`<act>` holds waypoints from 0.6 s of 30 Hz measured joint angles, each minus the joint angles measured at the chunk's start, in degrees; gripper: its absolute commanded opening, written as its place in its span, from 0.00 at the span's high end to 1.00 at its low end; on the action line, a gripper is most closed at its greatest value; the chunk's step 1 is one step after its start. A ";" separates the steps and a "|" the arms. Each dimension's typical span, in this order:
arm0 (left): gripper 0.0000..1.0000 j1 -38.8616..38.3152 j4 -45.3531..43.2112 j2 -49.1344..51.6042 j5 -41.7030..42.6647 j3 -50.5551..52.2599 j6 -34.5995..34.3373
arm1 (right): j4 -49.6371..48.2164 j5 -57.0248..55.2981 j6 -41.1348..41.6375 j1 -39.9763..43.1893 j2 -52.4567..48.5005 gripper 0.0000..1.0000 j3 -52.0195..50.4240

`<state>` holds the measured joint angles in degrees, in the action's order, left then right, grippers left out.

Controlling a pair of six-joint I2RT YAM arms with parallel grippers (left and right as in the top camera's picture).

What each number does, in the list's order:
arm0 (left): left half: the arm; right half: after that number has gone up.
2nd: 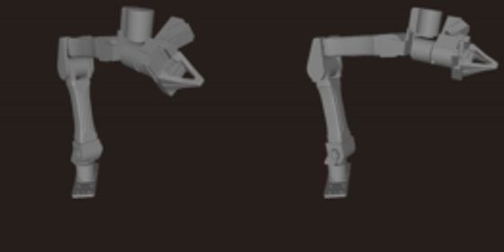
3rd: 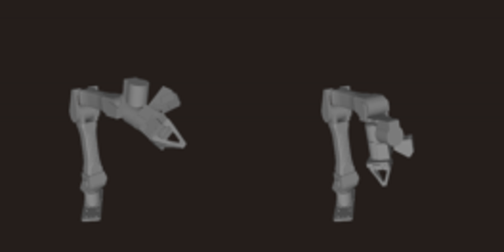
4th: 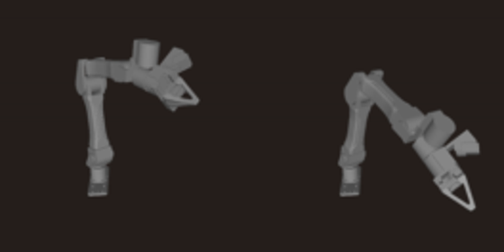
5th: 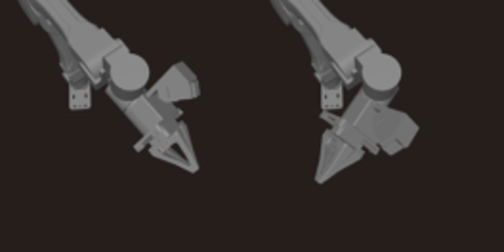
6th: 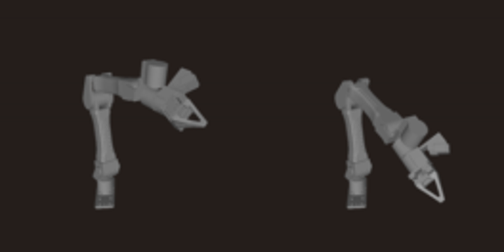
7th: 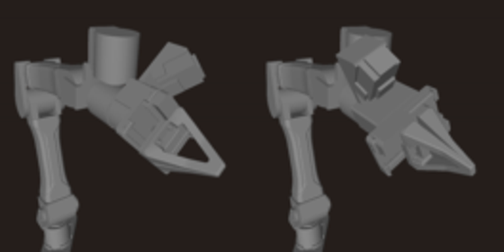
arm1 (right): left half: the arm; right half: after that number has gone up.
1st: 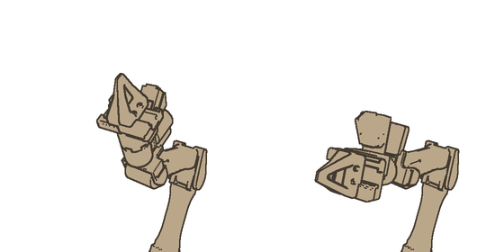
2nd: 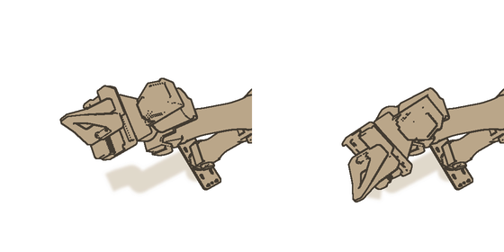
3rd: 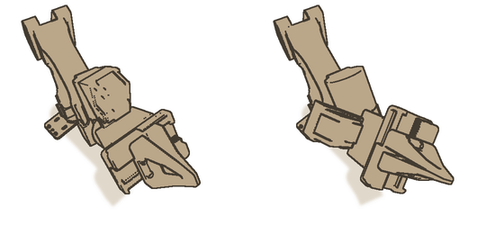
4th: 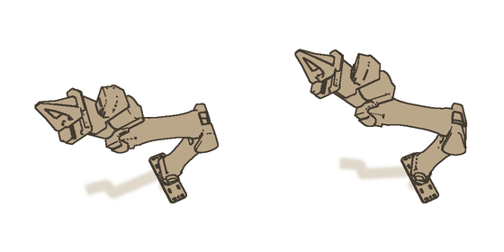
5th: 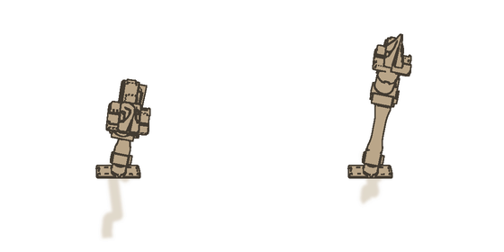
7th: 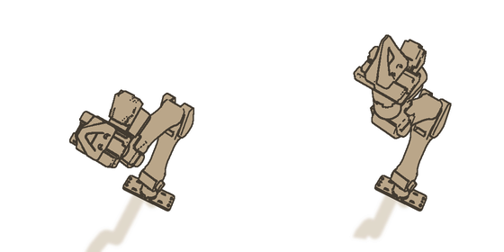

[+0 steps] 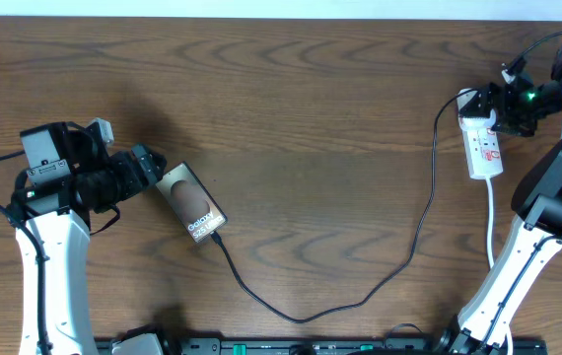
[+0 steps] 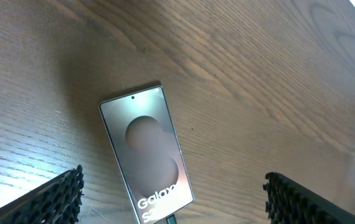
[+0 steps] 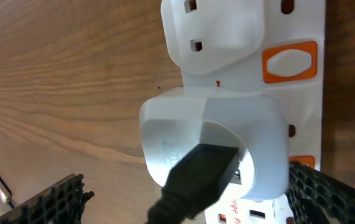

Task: Plug charger to phone and switch on socket
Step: 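Insert the white plug's prongs into the power strip socket with right gripper, then press the white plug down firmly into the socket with the right gripper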

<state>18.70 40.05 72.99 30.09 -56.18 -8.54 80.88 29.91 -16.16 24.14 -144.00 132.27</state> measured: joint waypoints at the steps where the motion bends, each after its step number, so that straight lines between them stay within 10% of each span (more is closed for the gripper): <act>1: 0.09 0.00 0.00 0.00 0.00 0.00 0.00 | -0.07 -0.13 0.02 -0.17 0.00 0.01 0.00; 18: 0.09 0.00 0.00 0.00 0.00 0.00 0.00 | -0.57 -2.56 0.17 -1.25 0.00 0.01 -0.02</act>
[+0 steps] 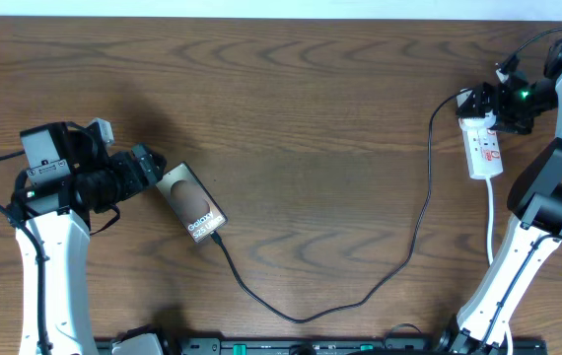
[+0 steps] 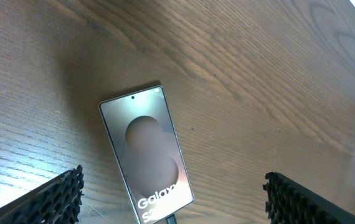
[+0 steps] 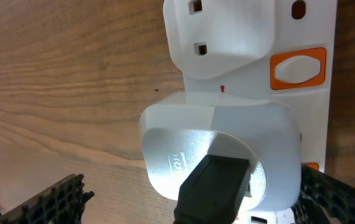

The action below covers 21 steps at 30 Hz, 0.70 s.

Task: Plug charger to phone and switch on socket
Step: 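Press the white plug down firmly into the socket with the right gripper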

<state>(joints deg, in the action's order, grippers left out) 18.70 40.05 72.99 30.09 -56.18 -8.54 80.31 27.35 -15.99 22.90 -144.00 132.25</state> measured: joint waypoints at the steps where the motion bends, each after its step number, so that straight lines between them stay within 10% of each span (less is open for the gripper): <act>1: 0.09 0.00 0.02 0.00 0.00 0.00 0.00 | -0.02 0.00 0.02 0.00 0.00 0.01 -0.04; 21: 0.08 0.00 0.02 0.00 0.00 0.00 0.04 | -4.52 2.95 0.17 0.61 1.90 0.01 -5.09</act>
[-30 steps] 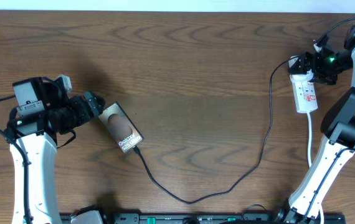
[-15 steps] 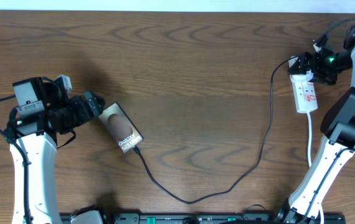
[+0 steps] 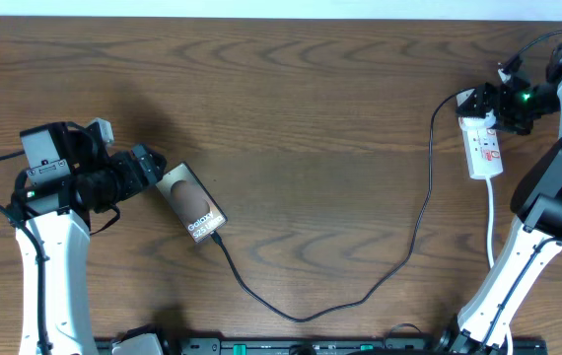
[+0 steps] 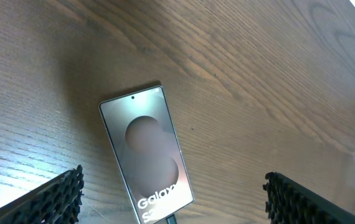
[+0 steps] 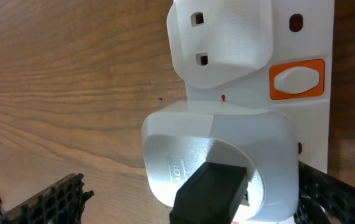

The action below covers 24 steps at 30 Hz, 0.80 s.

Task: Plug charger to phone and switch on socket
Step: 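Press the white plug down firmly into the socket with the right gripper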

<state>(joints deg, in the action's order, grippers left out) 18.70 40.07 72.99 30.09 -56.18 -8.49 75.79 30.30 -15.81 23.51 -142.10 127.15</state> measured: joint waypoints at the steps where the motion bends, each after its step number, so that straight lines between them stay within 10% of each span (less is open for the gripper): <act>1: 0.09 0.00 0.00 0.00 0.00 0.00 0.00 | -0.02 0.11 0.00 0.07 0.00 0.01 -0.04; 24: 0.09 0.00 0.00 0.00 0.00 0.00 0.02 | 4.70 -0.55 5.14 3.67 -1.14 0.01 1.64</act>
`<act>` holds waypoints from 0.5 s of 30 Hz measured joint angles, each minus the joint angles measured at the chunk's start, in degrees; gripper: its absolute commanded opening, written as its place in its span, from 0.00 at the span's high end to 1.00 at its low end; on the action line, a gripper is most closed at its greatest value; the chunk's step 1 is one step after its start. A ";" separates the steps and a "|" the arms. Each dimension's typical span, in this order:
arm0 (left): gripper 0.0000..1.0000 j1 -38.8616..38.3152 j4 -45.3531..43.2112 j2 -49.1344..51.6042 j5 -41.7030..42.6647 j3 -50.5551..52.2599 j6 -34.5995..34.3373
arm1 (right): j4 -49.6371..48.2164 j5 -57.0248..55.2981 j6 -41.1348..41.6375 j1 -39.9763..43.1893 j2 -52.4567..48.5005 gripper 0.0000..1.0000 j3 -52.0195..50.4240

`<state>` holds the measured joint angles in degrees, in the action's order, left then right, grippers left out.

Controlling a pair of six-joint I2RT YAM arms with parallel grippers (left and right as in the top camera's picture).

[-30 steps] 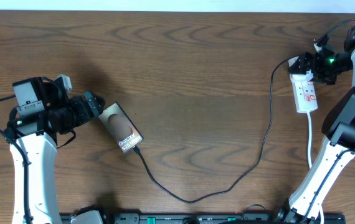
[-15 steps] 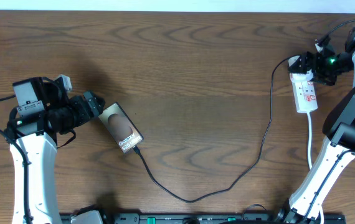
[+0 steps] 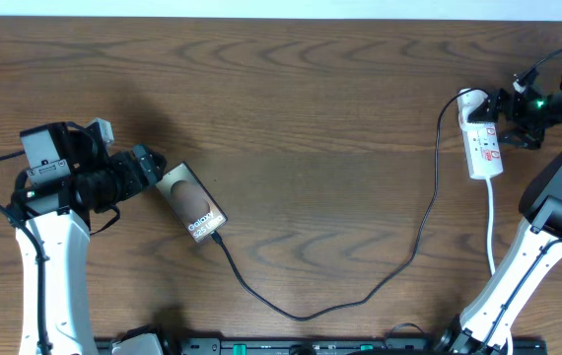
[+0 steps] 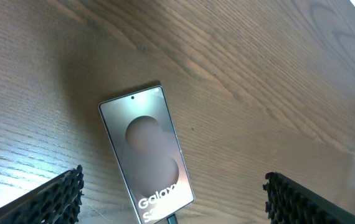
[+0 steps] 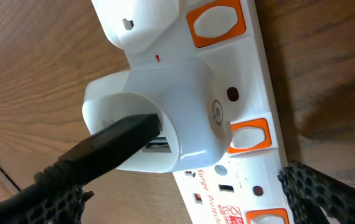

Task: Plug charger to phone and switch on socket
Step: 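Press the white plug down firmly into the socket with the right gripper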

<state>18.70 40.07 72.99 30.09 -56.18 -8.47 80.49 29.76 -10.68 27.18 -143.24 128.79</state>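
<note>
The phone (image 4: pixel 146 152) lies face up on the wooden table, its screen reading "Galaxy". My left gripper (image 4: pixel 172 177) hovers open over its lower end. The black charger cable (image 3: pixel 301 317) meets the phone's bottom edge (image 3: pixel 218 238) and loops across to the white charger adapter (image 5: pixel 159 118). That adapter sits in the white power strip (image 5: pixel 258 180), which has orange switches (image 5: pixel 250 134). My right gripper (image 5: pixel 180 190) is open, its fingers (image 5: pixel 327 193) on either side of the strip. In the overhead view the right gripper (image 3: pixel 520 106) sits just right of the strip's top end (image 3: pixel 482 138).
A second white plug (image 5: pixel 137 22) occupies the socket beside the adapter. The strip's own white lead (image 3: pixel 491 222) runs toward the table's front edge. The far table edge (image 3: pixel 281 17) lies close behind the strip.
My right gripper has shifted right, off the strip's top end to its right side. Its wrist view now shows the strip tilted with more switches. The left arm and phone have not moved.
My right gripper stood open over the adapter end of the strip through the three earlier moments, shifting only slightly. Now it sits to the strip's right. The left gripper stayed open over the phone, with the cable at the phone's bottom edge throughout.
</note>
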 measured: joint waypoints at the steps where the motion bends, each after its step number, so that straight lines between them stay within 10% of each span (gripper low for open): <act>1: 0.09 0.00 0.00 0.00 0.00 0.00 0.02 | -0.02 0.00 0.04 0.00 0.00 0.01 0.00; 15: 0.08 0.00 0.00 0.00 0.00 0.00 0.81 | -0.92 1.16 -3.23 -1.07 -0.02 0.01 0.15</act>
<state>18.70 40.07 72.99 30.09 -56.18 -7.66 79.57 30.92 -13.91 26.11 -143.26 128.95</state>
